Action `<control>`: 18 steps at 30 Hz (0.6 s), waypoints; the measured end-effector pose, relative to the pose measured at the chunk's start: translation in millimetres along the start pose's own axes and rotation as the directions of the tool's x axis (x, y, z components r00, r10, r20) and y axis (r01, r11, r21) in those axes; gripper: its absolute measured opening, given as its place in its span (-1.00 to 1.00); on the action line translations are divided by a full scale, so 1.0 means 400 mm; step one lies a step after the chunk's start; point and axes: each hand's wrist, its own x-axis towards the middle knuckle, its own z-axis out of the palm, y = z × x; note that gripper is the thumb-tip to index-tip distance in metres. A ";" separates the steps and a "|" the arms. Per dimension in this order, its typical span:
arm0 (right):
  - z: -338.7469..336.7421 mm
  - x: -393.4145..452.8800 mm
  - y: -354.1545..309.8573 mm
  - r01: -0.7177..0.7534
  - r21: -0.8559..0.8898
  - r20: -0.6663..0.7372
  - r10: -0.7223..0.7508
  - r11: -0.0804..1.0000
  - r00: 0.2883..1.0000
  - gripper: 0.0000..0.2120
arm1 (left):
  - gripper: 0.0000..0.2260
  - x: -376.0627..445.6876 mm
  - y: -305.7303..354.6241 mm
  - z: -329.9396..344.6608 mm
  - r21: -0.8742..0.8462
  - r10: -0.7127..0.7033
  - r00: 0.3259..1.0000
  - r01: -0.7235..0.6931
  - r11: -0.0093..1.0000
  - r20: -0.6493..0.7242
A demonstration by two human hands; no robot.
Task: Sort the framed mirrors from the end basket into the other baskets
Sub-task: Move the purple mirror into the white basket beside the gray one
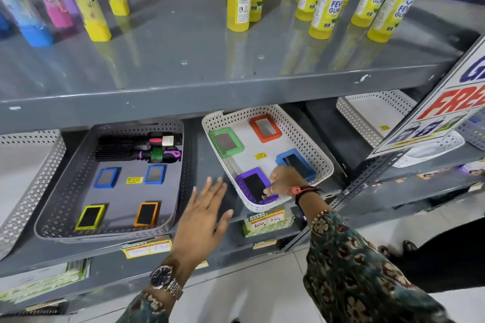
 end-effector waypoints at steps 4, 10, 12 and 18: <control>0.020 0.014 -0.012 -0.042 -0.030 -0.034 0.041 0.999 0.999 -0.66 | -0.39 0.039 0.040 0.019 0.005 0.031 0.996 -0.032 0.999 0.081; 0.005 0.033 0.009 -0.061 -0.008 -0.162 0.059 0.998 0.985 -0.63 | -0.29 0.042 0.047 0.029 -0.005 0.019 0.989 -0.018 1.000 0.147; -0.021 0.039 0.028 -0.086 -0.038 -0.282 0.072 0.996 0.957 -0.56 | -0.28 0.041 0.046 0.033 -0.021 0.016 0.989 -0.013 1.000 0.148; -0.076 0.067 0.086 -0.178 -0.045 -0.195 0.166 0.983 0.967 -0.28 | -0.28 0.038 0.049 0.035 -0.026 0.016 0.987 -0.012 1.000 0.158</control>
